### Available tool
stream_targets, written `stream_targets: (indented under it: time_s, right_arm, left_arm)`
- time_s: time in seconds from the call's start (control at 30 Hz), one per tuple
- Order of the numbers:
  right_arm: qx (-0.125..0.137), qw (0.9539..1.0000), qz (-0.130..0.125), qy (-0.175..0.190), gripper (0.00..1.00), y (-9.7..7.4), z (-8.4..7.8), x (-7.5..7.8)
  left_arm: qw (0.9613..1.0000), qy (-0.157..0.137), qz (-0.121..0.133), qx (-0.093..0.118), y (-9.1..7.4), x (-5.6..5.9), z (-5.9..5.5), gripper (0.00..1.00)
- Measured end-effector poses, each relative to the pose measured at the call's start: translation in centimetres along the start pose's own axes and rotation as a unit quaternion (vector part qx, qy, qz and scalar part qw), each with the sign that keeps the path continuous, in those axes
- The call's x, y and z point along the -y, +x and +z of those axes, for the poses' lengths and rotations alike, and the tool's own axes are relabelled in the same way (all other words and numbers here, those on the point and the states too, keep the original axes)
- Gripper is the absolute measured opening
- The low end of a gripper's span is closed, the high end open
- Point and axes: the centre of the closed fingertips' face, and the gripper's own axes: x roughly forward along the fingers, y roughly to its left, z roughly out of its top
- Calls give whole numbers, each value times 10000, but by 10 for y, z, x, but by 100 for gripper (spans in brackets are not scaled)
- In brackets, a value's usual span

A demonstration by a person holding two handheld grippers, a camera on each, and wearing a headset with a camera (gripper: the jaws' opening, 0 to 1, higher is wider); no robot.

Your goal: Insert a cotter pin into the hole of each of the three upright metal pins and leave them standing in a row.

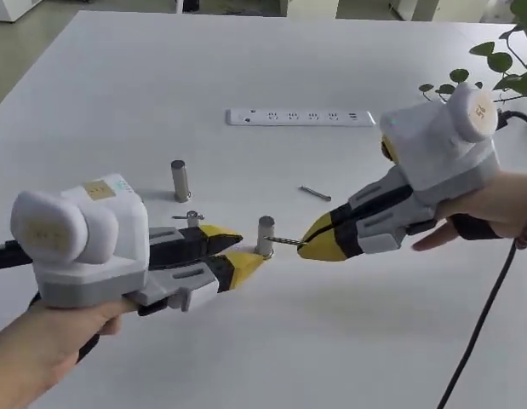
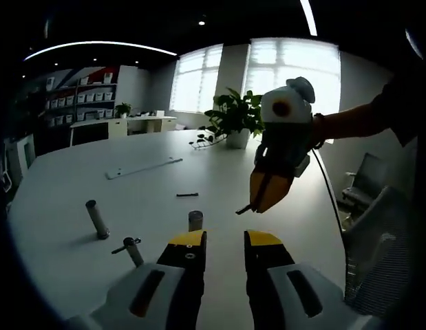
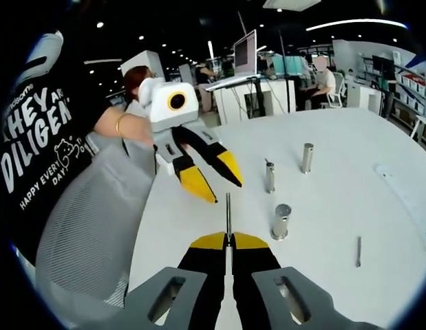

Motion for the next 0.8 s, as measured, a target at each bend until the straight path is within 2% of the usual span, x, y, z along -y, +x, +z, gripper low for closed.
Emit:
stream_targets:
  time_s: [0.2, 0.43, 0.8]
  right_arm:
    - [-160, 9997, -158, -33, 0, -1, -10, 13]
    - [-331, 9990, -296, -58, 0, -1, -22, 27]
    - [-521, 9979, -380, -111, 0, 1, -34, 45]
  left_arm:
    - [9990, -54, 449, -4, 11, -13, -5, 21]
    - [9971, -46, 751, -124, 24, -24, -14, 23]
    - [9940, 25, 1052, -304, 44, -37, -22, 25]
